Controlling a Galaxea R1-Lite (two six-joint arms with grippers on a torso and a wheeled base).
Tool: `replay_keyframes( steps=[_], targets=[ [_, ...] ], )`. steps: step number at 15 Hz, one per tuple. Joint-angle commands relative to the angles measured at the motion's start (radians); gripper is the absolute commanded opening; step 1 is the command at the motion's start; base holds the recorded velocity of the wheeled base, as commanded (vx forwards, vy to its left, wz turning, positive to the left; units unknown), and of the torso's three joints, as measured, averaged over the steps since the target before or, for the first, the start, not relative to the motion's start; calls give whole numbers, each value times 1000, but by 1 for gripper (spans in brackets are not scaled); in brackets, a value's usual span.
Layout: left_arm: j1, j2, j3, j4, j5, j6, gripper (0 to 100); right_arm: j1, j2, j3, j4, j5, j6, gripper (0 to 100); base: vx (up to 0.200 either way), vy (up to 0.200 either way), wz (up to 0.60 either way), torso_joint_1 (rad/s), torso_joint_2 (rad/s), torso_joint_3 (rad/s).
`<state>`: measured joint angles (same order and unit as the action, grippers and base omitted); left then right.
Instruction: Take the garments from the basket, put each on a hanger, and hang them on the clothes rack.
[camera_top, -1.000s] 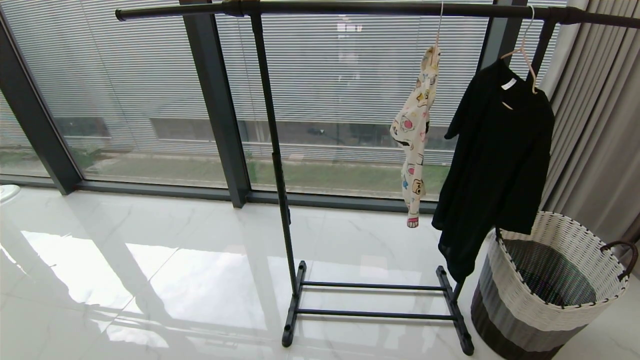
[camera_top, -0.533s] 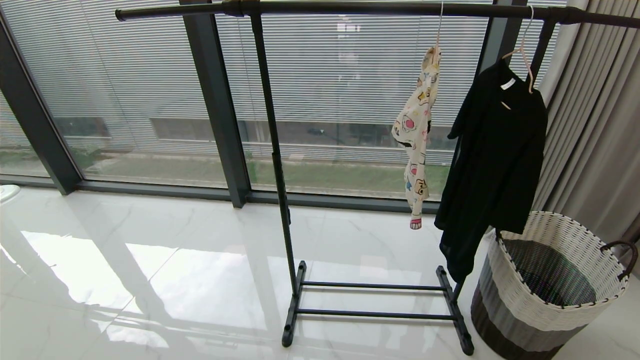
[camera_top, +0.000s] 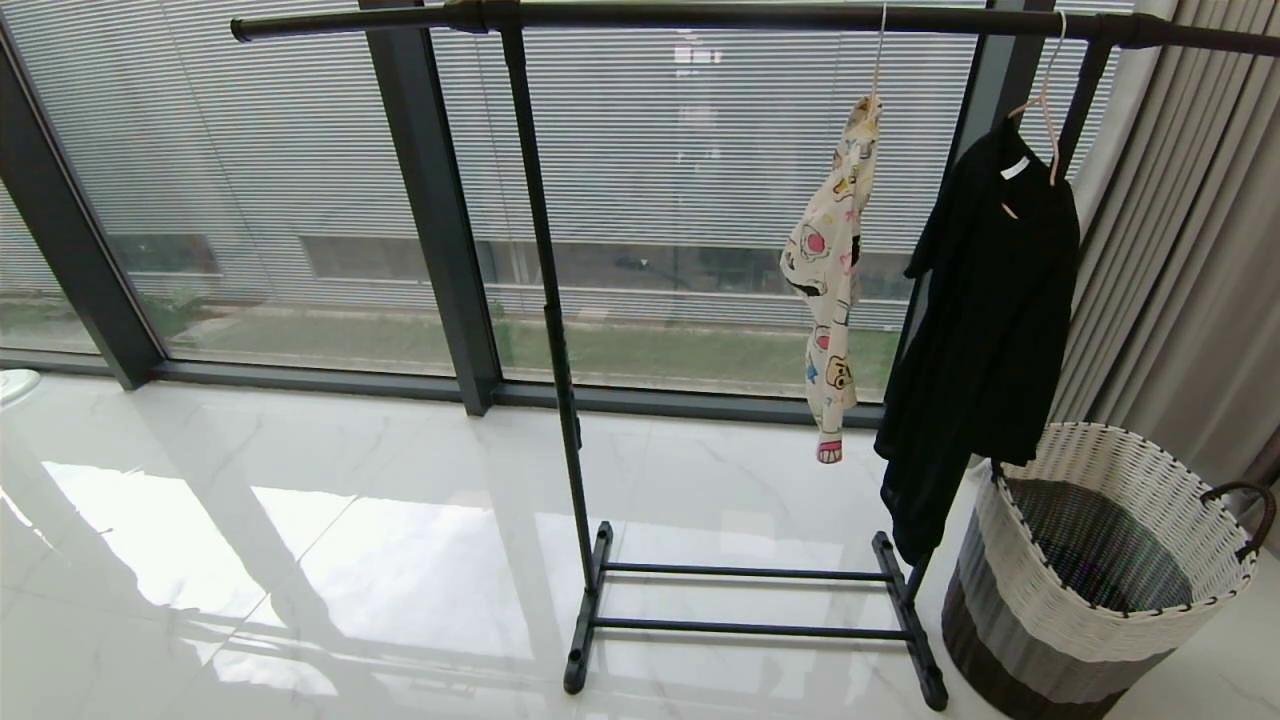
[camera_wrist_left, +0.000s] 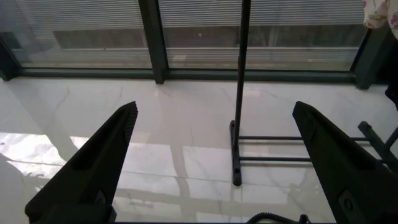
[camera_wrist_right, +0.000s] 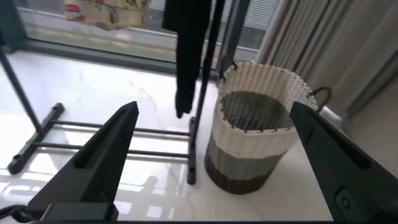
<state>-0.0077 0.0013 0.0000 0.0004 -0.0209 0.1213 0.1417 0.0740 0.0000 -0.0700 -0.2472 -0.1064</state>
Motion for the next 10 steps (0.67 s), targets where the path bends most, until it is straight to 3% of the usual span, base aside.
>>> replay_keyframes(
  steps=[1,4,8,10],
  targets=[
    [0,-1,0,1,-1,-3,100,-162,-33,0,-1,2,4,100,0,0,0,0,0,0],
    [0,-1,0,6,-1,-37,100,-140,-73,0,3,16,20,100,0,0,0,0,0,0],
    [0,-1,0,6,-1,-40,100,-140,-74,0,22,301,24,100,0,0,0,0,0,0],
    [0,-1,0,6,-1,-42,100,-140,-74,0,62,325,54,100,0,0,0,0,0,0]
  ],
)
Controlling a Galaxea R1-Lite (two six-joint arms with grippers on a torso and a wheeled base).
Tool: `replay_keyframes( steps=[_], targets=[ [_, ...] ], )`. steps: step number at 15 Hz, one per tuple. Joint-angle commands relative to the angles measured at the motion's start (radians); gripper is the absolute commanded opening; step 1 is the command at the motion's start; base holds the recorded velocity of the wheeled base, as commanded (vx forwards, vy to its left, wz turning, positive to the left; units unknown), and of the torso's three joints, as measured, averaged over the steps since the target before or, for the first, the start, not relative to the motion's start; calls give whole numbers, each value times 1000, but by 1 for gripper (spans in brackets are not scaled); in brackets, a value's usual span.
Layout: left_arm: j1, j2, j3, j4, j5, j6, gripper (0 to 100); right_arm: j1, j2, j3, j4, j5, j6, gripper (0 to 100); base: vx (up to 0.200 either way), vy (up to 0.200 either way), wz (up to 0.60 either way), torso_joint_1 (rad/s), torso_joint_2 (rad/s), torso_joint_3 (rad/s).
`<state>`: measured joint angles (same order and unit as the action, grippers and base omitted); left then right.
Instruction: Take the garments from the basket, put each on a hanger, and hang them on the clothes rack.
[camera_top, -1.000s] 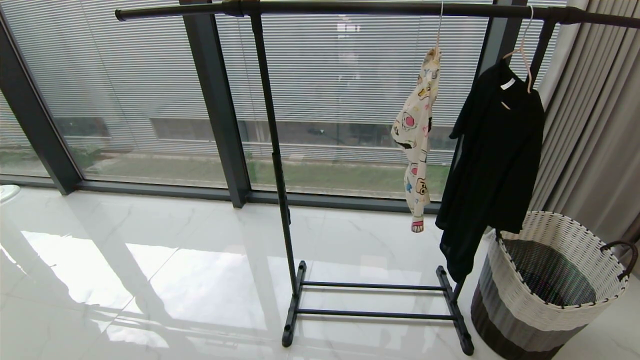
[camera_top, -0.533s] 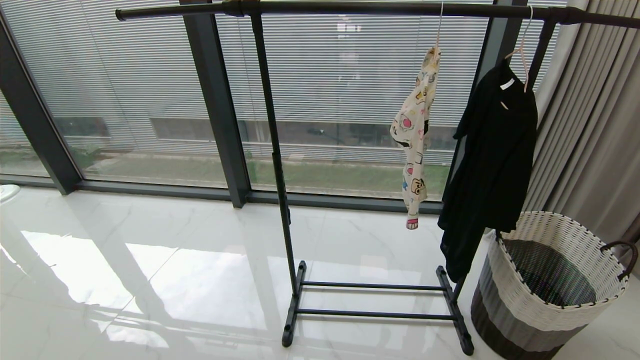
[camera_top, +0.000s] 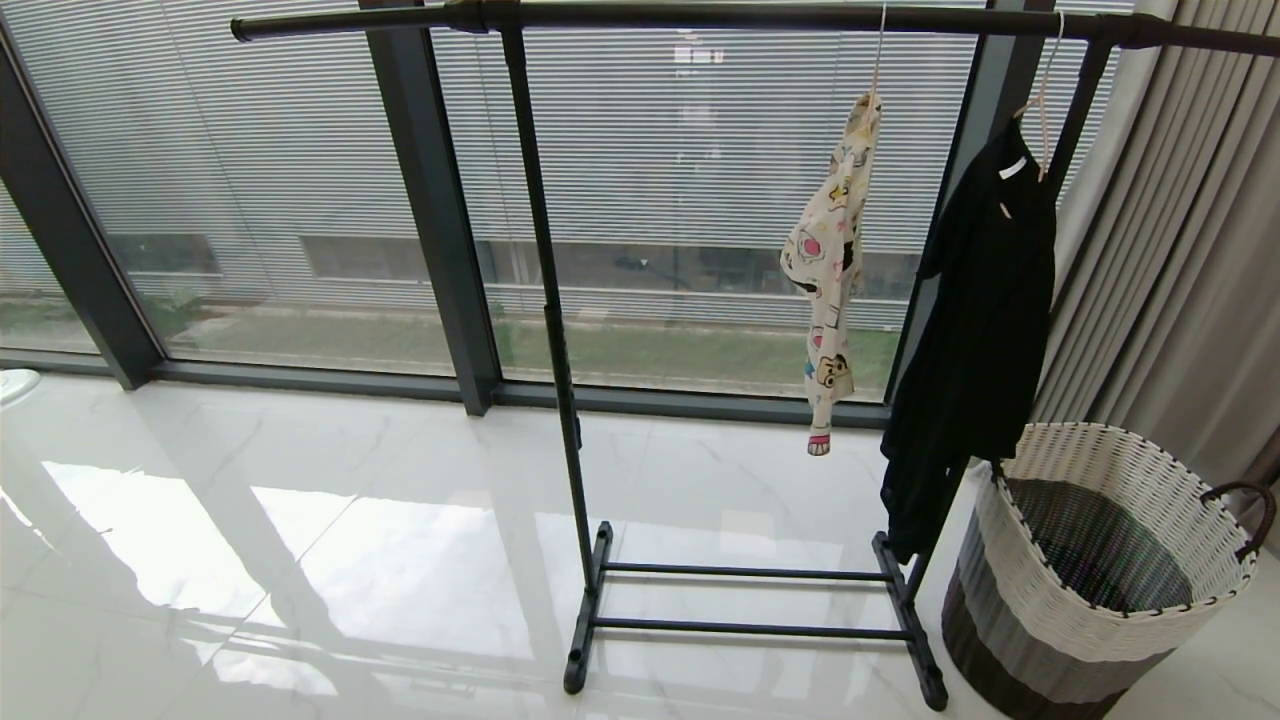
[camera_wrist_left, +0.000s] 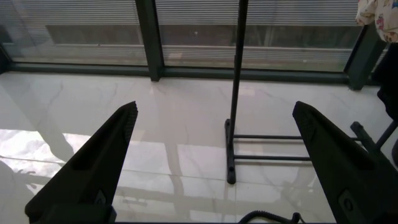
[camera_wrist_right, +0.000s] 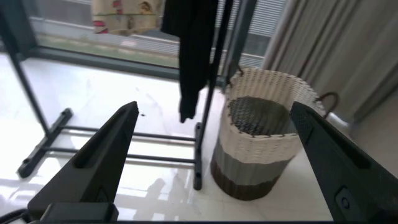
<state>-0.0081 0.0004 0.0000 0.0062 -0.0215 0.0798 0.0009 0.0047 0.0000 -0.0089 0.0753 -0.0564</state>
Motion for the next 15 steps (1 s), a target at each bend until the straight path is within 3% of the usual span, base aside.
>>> replay_keyframes(
  steps=[1,15],
  targets=[
    [0,0,0,0,0,0,100,1,-5,0,1,1,9,100,0,0,0,0,0,0],
    [0,0,0,-20,5,-18,100,1,-5,0,3,-12,18,100,0,0,0,0,0,0]
  ],
)
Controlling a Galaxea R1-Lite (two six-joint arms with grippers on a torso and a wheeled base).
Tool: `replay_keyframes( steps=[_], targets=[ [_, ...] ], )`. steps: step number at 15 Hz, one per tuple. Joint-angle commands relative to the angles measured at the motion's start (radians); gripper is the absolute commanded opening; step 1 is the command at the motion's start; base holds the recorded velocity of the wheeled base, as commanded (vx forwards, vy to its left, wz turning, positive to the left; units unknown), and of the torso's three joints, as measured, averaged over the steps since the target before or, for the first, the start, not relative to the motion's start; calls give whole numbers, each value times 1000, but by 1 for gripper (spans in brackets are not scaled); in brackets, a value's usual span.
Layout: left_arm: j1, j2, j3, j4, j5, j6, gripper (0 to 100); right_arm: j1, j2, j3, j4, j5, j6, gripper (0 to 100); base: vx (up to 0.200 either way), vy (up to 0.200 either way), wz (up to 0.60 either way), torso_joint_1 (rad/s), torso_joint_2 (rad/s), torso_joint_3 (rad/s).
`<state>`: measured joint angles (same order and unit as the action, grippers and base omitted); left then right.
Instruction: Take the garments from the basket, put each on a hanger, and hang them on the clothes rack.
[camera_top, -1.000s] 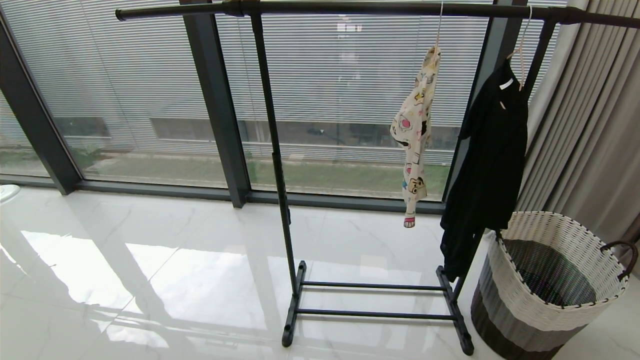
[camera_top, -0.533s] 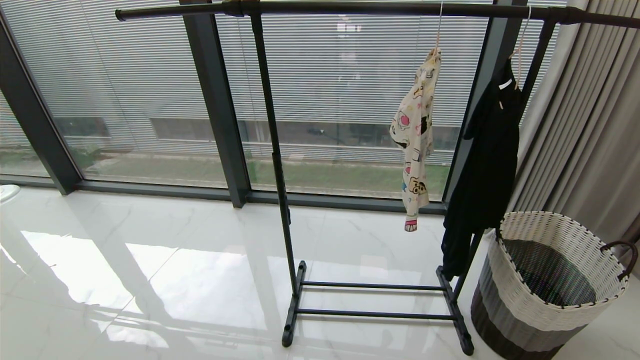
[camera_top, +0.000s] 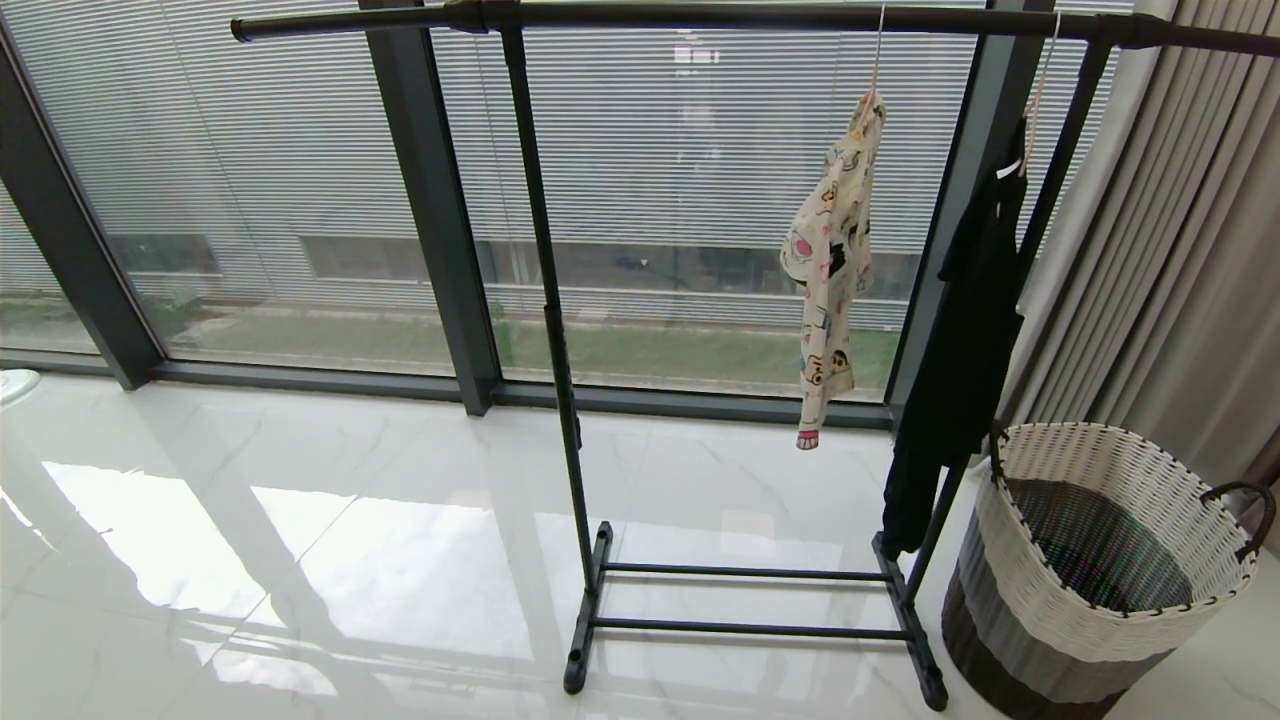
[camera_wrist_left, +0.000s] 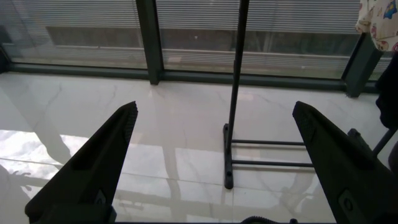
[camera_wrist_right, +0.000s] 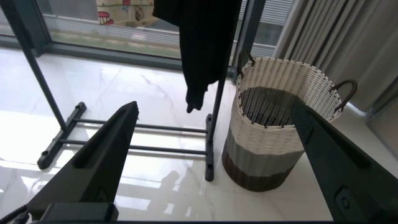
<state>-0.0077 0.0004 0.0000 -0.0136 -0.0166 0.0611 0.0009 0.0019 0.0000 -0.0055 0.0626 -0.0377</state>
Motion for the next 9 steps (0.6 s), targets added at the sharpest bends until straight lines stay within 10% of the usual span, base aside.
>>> replay_keyframes(
  steps=[1,9],
  targets=[
    [0,0,0,0,0,0,100,1,-2,0,-1,0,-1,100,0,0,0,0,0,0],
    [0,0,0,0,0,0,100,1,-2,0,-1,0,-1,100,0,0,0,0,0,0]
  ],
)
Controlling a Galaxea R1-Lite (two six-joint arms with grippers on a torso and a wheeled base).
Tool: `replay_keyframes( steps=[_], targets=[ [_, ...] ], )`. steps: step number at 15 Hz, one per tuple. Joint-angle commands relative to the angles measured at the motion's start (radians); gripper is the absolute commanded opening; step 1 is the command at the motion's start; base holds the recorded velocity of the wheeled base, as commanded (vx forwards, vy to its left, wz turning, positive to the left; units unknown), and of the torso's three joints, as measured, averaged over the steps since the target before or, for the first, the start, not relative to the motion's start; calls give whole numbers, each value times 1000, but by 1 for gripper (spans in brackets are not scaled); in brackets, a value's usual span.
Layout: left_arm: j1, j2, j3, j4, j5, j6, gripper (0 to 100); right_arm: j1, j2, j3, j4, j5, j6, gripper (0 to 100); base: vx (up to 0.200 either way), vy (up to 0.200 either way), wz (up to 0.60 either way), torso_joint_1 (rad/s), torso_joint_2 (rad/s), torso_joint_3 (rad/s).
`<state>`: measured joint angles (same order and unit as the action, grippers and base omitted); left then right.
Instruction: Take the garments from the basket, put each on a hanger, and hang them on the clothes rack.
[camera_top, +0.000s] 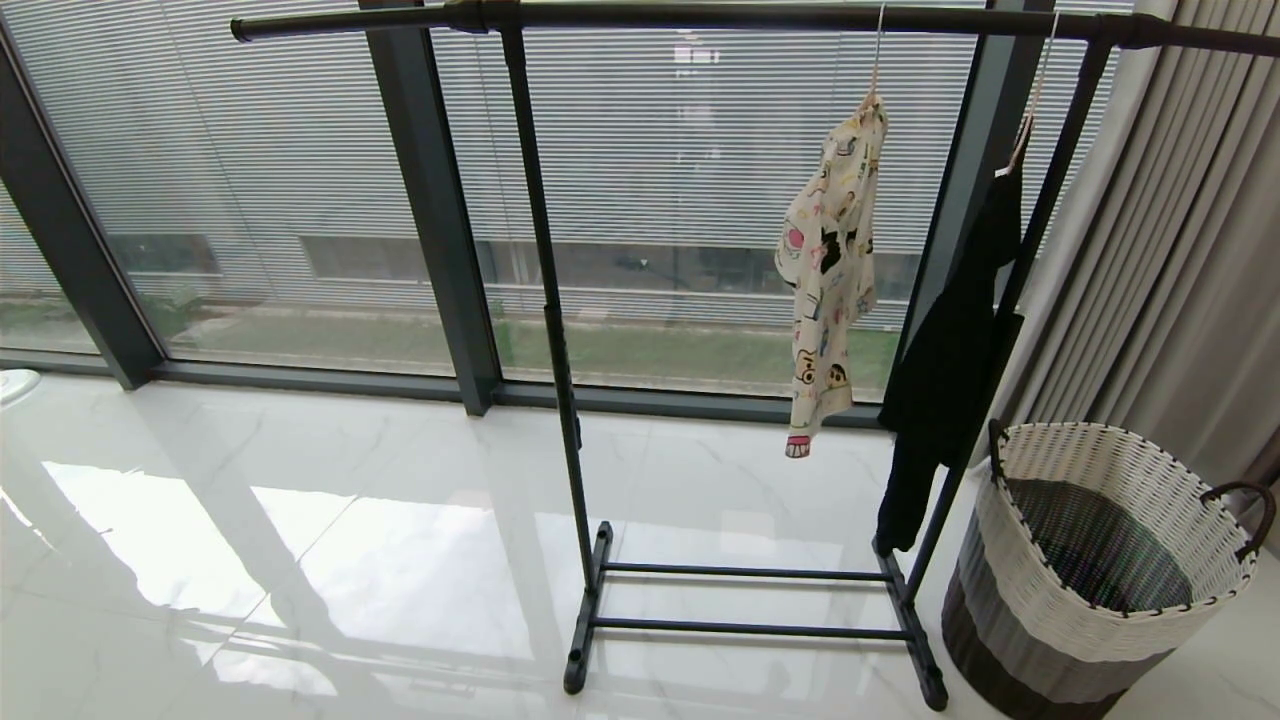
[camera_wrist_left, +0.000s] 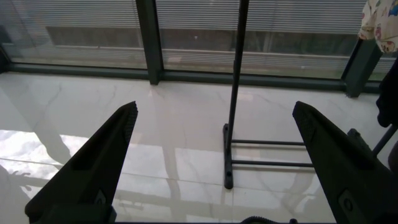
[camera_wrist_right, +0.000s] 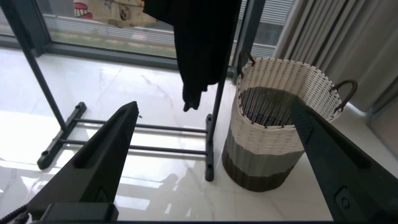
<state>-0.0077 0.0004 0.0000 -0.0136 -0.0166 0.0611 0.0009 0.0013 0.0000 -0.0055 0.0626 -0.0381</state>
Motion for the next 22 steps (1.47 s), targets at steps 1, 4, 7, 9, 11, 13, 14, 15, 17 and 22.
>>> replay_keyframes(
  steps=[1,4,7,9,11,13,14,15,17,22],
  targets=[
    [0,0,0,0,0,0,100,1,-1,0,-1,0,0,100,0,0,0,0,0,0],
    [0,0,0,0,0,0,100,1,-1,0,-1,0,0,100,0,0,0,0,0,0],
    [0,0,0,0,0,0,100,1,-1,0,-1,0,0,100,0,0,0,0,0,0],
    [0,0,0,0,0,0,100,1,-1,0,-1,0,0,100,0,0,0,0,0,0],
    [0,0,0,0,0,0,100,1,-1,0,-1,0,0,100,0,0,0,0,0,0],
    [0,0,0,0,0,0,100,1,-1,0,-1,0,0,100,0,0,0,0,0,0],
    [2,0,0,0,0,0,100,1,-1,0,-1,0,0,100,0,0,0,0,0,0],
    [0,0,0,0,0,0,100,1,-1,0,-1,0,0,100,0,0,0,0,0,0],
    [0,0,0,0,0,0,100,1,-1,0,-1,0,0,100,0,0,0,0,0,0],
    [0,0,0,0,0,0,100,1,-1,0,-1,0,0,100,0,0,0,0,0,0]
  ],
)
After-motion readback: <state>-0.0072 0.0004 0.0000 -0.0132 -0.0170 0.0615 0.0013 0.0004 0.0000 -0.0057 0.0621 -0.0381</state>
